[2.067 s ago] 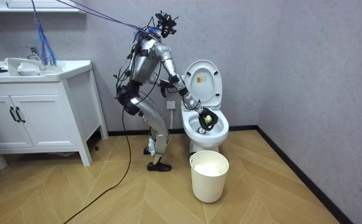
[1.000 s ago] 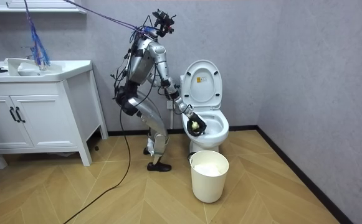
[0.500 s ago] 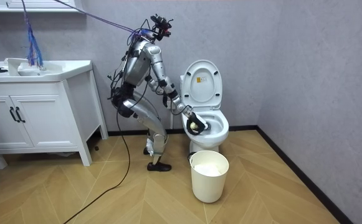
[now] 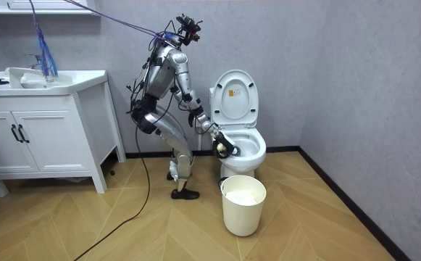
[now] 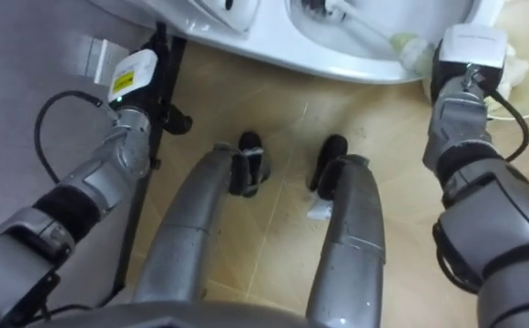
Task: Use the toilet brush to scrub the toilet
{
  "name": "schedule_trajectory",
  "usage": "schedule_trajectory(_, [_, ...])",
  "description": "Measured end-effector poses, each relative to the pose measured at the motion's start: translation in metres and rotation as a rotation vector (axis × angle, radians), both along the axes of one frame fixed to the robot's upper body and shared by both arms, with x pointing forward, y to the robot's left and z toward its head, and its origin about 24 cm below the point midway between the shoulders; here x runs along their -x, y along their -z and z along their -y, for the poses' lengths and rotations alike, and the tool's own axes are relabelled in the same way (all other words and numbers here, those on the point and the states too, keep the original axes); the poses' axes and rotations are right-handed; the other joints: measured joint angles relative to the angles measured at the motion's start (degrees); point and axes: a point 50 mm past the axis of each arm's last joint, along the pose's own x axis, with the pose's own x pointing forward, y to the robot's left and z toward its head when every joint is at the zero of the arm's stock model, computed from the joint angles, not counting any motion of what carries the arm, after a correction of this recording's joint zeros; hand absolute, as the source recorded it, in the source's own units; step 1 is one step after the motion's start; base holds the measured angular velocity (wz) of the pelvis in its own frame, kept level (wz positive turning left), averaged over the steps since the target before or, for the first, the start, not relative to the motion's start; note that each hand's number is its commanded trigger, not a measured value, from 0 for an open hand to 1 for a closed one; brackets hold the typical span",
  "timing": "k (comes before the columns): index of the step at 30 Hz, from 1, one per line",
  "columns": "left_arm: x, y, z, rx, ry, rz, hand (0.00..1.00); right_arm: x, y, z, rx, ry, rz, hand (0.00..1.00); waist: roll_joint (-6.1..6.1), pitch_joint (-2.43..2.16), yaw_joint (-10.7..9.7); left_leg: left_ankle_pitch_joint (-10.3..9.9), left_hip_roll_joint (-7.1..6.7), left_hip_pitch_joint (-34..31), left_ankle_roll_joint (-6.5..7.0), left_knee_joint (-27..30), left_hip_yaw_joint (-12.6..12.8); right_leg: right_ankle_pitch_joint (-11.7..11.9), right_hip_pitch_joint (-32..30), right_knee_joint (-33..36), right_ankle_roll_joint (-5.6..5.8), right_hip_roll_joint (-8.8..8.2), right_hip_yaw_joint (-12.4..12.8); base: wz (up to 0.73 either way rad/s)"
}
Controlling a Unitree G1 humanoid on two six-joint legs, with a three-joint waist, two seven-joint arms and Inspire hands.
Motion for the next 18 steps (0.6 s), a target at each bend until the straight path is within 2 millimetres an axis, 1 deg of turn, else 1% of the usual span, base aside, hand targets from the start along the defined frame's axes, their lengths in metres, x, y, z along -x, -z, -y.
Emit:
schedule_trajectory(2, [0.000, 0.001, -0.001, -0.004, 0.005, -0.023, 0.00, 0.001, 0.002, 0.000, -0.028, 0.019, 0.007, 1.00, -0.03, -0.01, -0.07, 0.03, 0.07, 0.76, -0.04, -0.83, 0.24, -0.06, 0.40, -0.45, -0.11, 0.16, 0.27, -0.03])
schedule_trajectory(4, [0.001, 0.003, -0.002, -0.014, 0.012, -0.042, 0.00, 0.002, 0.003, 0.001, -0.072, 0.038, 0.022, 1.00, -0.08, 0.01, -0.89, 0.06, -0.21, 1.14, -0.11, -1.28, 0.19, -0.43, 0.57, -0.11, -0.65, -0.39, 0.12, 0.12])
schedule_trajectory(6, [0.001, 0.003, -0.002, -0.020, 0.018, -0.057, 0.00, 0.000, 0.001, 0.001, -0.088, 0.043, 0.034, 1.00, -0.14, 0.04, -1.66, 0.10, -0.36, 1.17, -0.15, -1.44, 0.17, -0.58, 0.51, 0.05, -0.75, -0.54, 0.33, 0.07])
schedule_trajectory(8, [0.000, 0.003, -0.005, -0.046, 0.030, -0.066, 0.00, 0.000, 0.001, 0.001, -0.073, 0.020, 0.031, 1.00, -0.88, 0.11, -2.24, 0.05, -0.54, 1.24, -0.10, -1.43, 0.59, -0.96, 0.10, 0.76, -0.81, -0.89, 0.74, 0.04])
schedule_trajectory(10, [0.000, 0.002, -0.002, -0.115, 0.095, -0.062, 0.00, -0.004, -0.004, 0.001, -0.016, -0.043, 0.008, 1.00, -1.48, 0.26, -3.01, -0.01, -0.58, 1.18, 0.00, -1.31, 0.96, -1.19, -0.21, 1.24, -0.85, -1.11, 0.98, 0.02])
schedule_trajectory(12, [-0.002, -0.001, 0.005, -0.127, 0.146, -0.052, 0.00, -0.009, -0.009, -0.001, 0.043, -0.096, -0.010, 1.00, -2.24, 0.64, -2.82, -0.25, -0.18, 1.02, 0.16, -0.84, 1.56, -1.27, -0.67, 1.66, -0.87, -0.92, 1.51, -0.13])
schedule_trajectory(13, [-0.004, -0.003, 0.008, -0.121, 0.157, -0.046, 0.00, -0.012, -0.012, -0.002, 0.067, -0.117, -0.012, 1.00, -2.46, 0.62, -2.90, -0.37, 0.06, 0.51, 0.16, -0.56, 1.59, -1.26, -1.12, 1.59, -0.75, -0.83, 1.52, -0.14])
schedule_trajectory(15, [-0.001, -0.001, 0.008, -0.126, 0.162, -0.054, 0.00, -0.012, -0.012, -0.002, 0.082, -0.121, -0.016, 1.00, -2.58, 0.63, -2.75, -0.38, 0.37, 0.16, 0.16, -0.47, 1.63, -1.08, -1.39, 1.36, -0.78, -0.31, 1.52, -0.06])
schedule_trajectory(16, [-0.001, 0.000, 0.007, -0.133, 0.168, -0.058, 0.00, -0.012, -0.011, -0.004, 0.083, -0.124, -0.019, 1.00, -2.81, 0.57, -2.71, -0.42, 0.47, 0.12, 0.10, -0.41, 1.62, -1.04, -1.42, 1.30, -0.86, -0.17, 1.47, -0.04])
schedule_trajectory(18, [-0.003, -0.002, 0.009, -0.130, 0.175, -0.053, 0.00, -0.009, -0.006, -0.004, 0.078, -0.121, -0.033, 1.00, -2.82, 0.54, -2.74, -0.44, 0.49, 0.31, 0.06, -0.35, 1.53, -0.93, -1.18, 1.22, -1.06, -0.06, 1.39, 0.00])
